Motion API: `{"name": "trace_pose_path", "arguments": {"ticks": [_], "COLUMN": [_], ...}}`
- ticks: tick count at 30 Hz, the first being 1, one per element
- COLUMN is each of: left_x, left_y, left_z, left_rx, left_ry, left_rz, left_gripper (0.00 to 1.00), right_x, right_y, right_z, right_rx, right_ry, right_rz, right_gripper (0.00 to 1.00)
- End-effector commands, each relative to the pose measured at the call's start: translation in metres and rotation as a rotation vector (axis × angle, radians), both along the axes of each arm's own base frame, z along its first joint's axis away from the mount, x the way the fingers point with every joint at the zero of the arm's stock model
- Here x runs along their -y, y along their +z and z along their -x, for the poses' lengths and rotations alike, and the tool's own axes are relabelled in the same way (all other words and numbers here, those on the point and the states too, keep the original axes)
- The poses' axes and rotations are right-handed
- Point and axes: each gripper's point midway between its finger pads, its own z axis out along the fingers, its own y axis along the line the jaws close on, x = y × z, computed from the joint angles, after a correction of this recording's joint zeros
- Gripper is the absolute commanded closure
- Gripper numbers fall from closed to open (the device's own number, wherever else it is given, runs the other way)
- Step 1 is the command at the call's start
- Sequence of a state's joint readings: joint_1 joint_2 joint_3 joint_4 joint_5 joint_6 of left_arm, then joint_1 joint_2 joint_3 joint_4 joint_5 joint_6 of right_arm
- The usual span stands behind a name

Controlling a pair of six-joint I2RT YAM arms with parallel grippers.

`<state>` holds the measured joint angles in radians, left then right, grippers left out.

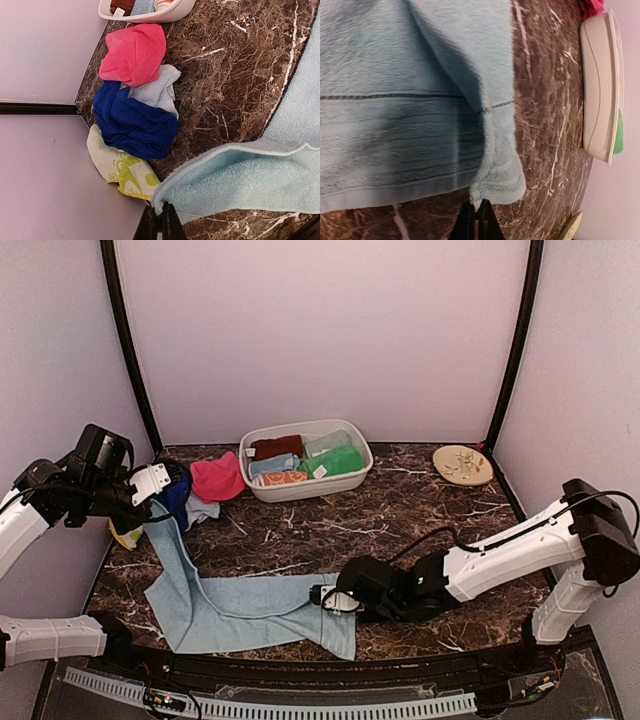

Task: Roll the towels
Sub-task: Pick up the towel from the center of the board, then flatten out the towel at the center of the board.

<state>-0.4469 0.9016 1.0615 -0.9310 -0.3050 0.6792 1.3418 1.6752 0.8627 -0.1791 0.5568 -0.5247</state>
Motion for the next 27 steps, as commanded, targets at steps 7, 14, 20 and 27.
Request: {"name": "trace_pose_path", "arguments": {"ticks": [7, 14, 20, 27], "left_x": [0.019, 0.038, 0.047, 0.036], "left_y": [0.030, 0.075, 0.099, 0.138], "left_z": [0.009, 0.023, 0.049, 0.072], "left_rx": [0.046, 0.063, 0.010, 0.054], "left_ry": [-0.082, -0.136, -0.186, -0.182], "left_rz": [0.134, 0.294, 0.391, 0.424], "left_gripper": [1.00, 1.00, 1.00, 1.00], "right_x": [0.017, 0.066, 0.105, 0.141], "right_y": [0.162, 0.237, 0.273, 0.307], "right_z": [-0.050, -0.034, -0.012, 0.006], "right_rx": [-0.059, -0.111, -0.193, -0.258], "right_ry": [-0.336, -0.466, -0.535, -0.623], "right_rz": [-0.600, -0.848, -0.948, -1.032], "right_gripper": [1.00, 1.00, 1.00, 1.00]}}
